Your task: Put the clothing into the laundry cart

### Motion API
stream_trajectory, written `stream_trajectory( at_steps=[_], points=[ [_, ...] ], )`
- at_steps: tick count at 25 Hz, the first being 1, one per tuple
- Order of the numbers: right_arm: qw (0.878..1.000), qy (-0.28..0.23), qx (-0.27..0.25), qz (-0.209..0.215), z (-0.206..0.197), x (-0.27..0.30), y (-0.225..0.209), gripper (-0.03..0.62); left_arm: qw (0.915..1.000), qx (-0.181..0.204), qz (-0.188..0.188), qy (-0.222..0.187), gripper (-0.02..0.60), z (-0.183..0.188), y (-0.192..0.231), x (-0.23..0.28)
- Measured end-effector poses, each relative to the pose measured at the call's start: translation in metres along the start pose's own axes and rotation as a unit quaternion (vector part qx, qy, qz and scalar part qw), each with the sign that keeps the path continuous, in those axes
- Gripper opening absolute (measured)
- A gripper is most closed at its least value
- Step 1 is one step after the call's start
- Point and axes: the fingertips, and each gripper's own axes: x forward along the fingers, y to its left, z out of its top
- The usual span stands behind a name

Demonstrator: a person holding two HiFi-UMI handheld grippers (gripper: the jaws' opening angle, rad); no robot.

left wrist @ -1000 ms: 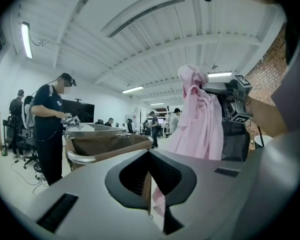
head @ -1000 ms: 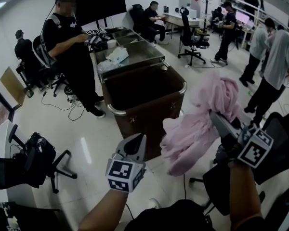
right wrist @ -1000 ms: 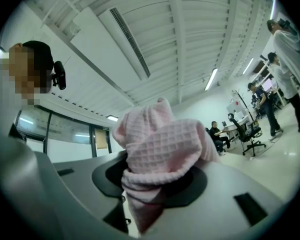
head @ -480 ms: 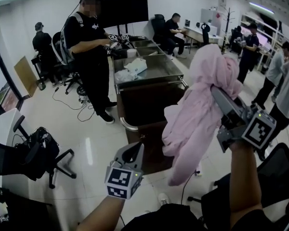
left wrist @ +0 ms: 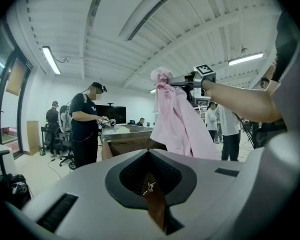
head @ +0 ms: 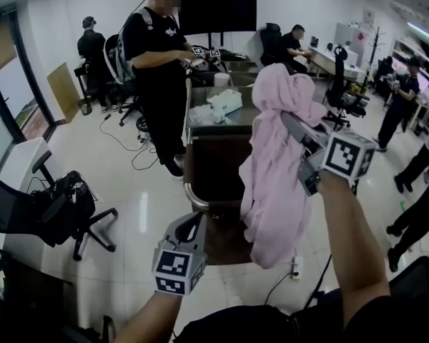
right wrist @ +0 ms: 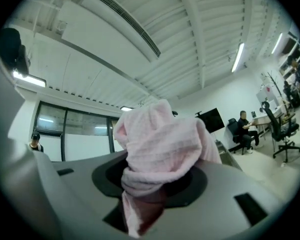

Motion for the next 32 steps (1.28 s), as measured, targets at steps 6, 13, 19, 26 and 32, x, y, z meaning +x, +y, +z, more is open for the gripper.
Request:
stream_trajectory(
  at_steps=[6, 13, 19, 26, 32],
  points=[
    [0.994, 0.105, -0.007, -0.001, -0.084, 0.064, -0.043, 0.190, 0.9997, -0.002, 0.022, 0.013, -0.002, -0.007, -0.001, 0.021],
    [0.976, 0.210, -0.050, 0.012, -0.168, 0.086, -0.059, 0.207, 0.9987, -0.005, 0.042, 0.030, -0.002, -0.017, 0.009, 0.037],
    [0.970, 0.237, -0.047, 0.018, -0.187, 0.087, -0.061, 0.253, 0.9985, -0.003, 0.040, 0.037, -0.002, -0.017, 0.010, 0.051],
    [0.973, 0.222, -0.063, 0.022, -0.180, 0.077, -0.061, 0.249, 0.9988, 0.003, 0.026, 0.041, -0.002, -0.016, -0.001, 0.060],
    [0.977, 0.204, -0.064, 0.020, -0.168, 0.071, -0.057, 0.247, 0.9991, 0.009, 0.015, 0.039, -0.002, -0.012, -0.004, 0.063]
  ],
)
